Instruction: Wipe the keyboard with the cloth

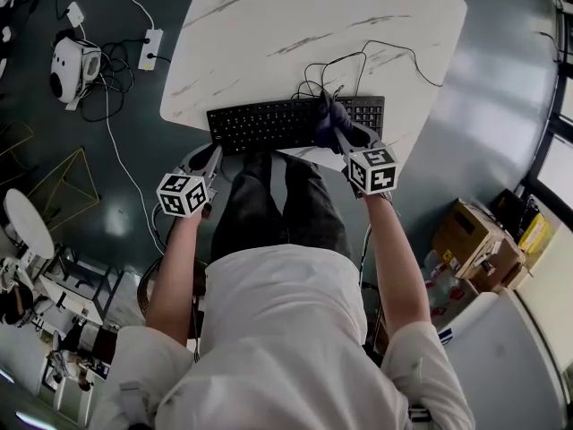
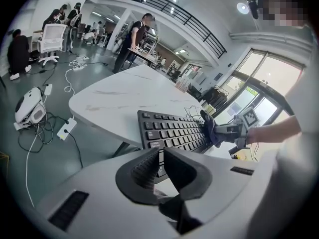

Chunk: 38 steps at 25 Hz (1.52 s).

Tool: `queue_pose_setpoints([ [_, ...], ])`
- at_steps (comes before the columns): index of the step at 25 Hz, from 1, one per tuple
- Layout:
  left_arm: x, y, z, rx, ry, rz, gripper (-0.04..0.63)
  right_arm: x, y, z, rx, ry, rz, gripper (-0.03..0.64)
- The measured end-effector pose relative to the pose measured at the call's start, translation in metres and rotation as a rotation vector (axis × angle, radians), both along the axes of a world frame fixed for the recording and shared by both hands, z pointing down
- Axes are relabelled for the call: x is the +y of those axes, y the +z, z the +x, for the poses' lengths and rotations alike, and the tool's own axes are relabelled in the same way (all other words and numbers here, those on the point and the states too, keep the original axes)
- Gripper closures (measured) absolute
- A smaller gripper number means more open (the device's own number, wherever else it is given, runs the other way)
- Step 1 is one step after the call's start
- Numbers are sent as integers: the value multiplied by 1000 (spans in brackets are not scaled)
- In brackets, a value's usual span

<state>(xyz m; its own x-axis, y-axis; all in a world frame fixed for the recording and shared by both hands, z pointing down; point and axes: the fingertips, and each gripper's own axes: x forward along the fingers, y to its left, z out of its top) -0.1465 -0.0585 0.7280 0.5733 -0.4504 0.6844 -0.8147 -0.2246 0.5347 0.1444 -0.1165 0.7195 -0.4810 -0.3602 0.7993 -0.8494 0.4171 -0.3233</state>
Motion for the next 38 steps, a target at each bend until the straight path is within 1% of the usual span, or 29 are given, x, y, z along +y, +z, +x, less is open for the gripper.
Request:
queue_pose_setpoints([
  [5, 0, 0, 1, -16, -24, -5, 566, -5, -2, 37, 58, -4, 34, 529],
  [9, 1, 0, 4, -20, -25, -3, 566, -11, -18, 55, -12, 31, 58, 531],
  [12, 2, -1, 5, -21, -34, -3, 566, -15, -25, 80, -15, 105, 56, 532],
  [14, 2, -1, 4, -22, -43, -6, 566, -16, -24, 107, 32, 156, 45, 532],
  [19, -1, 2, 4, -26, -64, -9, 566, -25, -23, 179, 193, 268, 30, 532],
  [21, -1, 2, 3, -30, -73, -6, 566, -31, -30, 199, 238, 313, 47, 532],
  [23, -1, 1, 1, -38, -86, 0, 566, -39, -39, 210, 274, 342, 79, 532],
  [24, -1, 0, -1, -43, -95, 4, 566, -43, -43, 211, 294, 342, 97, 532],
  [26, -1, -1, -8, -58, -117, 10, 566, -49, -44, 201, 340, 296, 119, 532],
  [31, -2, 1, -23, -105, -151, 19, 566, -54, -20, 139, 412, 84, 109, 532],
  [33, -3, 2, -23, -96, -147, 20, 566, -53, -12, 115, 415, 45, 79, 532],
  [35, -4, 1, -21, -82, -130, 22, 566, -50, -6, 95, 413, 33, 40, 532],
  [38, -4, 2, -16, -58, -110, 18, 566, -47, -1, 69, 422, -3, 20, 532],
])
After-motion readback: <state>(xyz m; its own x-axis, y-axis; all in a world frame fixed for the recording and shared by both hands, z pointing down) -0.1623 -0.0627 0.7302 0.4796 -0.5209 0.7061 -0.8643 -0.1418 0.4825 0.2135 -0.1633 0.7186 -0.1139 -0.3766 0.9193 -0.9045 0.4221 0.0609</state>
